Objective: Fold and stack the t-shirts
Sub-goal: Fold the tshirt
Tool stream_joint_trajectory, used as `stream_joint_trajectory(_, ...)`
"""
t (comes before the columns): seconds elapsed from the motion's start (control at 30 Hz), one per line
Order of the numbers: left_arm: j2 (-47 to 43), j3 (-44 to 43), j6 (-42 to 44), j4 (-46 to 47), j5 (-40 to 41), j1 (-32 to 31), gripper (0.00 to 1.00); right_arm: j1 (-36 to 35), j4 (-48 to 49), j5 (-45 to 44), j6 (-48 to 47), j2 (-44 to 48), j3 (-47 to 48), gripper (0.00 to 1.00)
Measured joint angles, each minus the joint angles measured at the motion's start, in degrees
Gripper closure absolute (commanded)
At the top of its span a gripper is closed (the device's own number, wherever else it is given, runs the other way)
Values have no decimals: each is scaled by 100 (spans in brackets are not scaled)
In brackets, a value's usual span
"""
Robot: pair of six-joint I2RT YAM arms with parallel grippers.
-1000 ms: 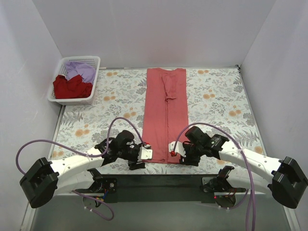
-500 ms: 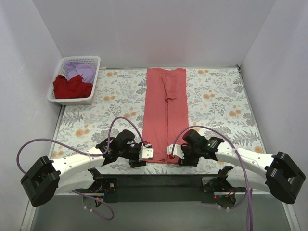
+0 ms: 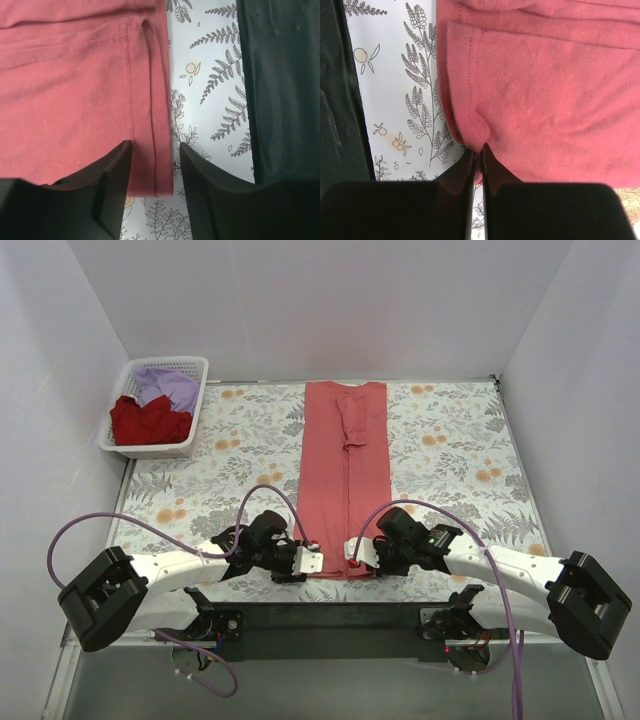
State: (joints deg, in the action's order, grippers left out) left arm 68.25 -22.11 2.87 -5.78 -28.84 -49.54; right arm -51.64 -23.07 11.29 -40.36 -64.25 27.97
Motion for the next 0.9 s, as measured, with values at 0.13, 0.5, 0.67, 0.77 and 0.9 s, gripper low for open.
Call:
stream_joint_trajectory(0.13, 168, 0, 140, 234, 4, -15, 84, -13, 57, -31, -17, 2, 0, 99)
stream_joint_trajectory(0.5, -57, -295, 238, -459, -94, -22, 100, -61, -306, -55, -31, 286, 2, 99)
stream_joint_trajectory(0.67, -149, -949, 162, -1016, -297, 136, 100, -24, -664, -138, -101, 527, 302, 99)
stream_joint_trajectory(0.77, -48, -1355, 214, -1097, -481, 525, 100, 282, -713, -103, -278, 470, 669, 99)
stream_joint_trajectory(0.9, 334, -1808, 409, -1034, -669, 1088, 100, 861, -673, -42, -656, 160, 1106, 99)
